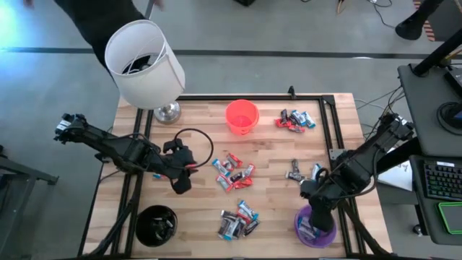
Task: Organize candy in baskets
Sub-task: Put the white chocolate into the purple bucket
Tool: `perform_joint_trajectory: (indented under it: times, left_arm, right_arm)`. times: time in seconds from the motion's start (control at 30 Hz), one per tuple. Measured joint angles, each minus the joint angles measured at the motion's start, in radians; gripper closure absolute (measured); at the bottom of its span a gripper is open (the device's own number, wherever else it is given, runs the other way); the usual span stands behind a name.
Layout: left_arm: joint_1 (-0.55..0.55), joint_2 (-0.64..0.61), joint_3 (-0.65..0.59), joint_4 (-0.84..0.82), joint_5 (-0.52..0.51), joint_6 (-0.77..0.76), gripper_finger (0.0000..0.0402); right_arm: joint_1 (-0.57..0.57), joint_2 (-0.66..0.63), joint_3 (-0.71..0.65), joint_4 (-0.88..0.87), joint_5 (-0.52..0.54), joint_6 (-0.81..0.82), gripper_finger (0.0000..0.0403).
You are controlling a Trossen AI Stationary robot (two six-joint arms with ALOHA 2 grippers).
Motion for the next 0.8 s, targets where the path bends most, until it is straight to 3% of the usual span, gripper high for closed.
perform_joint_trajectory:
  times: [0.63, 0.8]
  left_arm:
    - [0.000, 0.000, 0.000, -0.027, 0.000, 0.087, 0.0295]
    - [0.000, 0.000, 0.000, -0.027, 0.000, 0.087, 0.0295]
  right_arm:
    - [0.000, 0.006, -0.085, 0.007, 0.030, 0.043, 0.0389]
    - [0.000, 0.006, -0.085, 0.024, 0.021, 0.063, 0.0357]
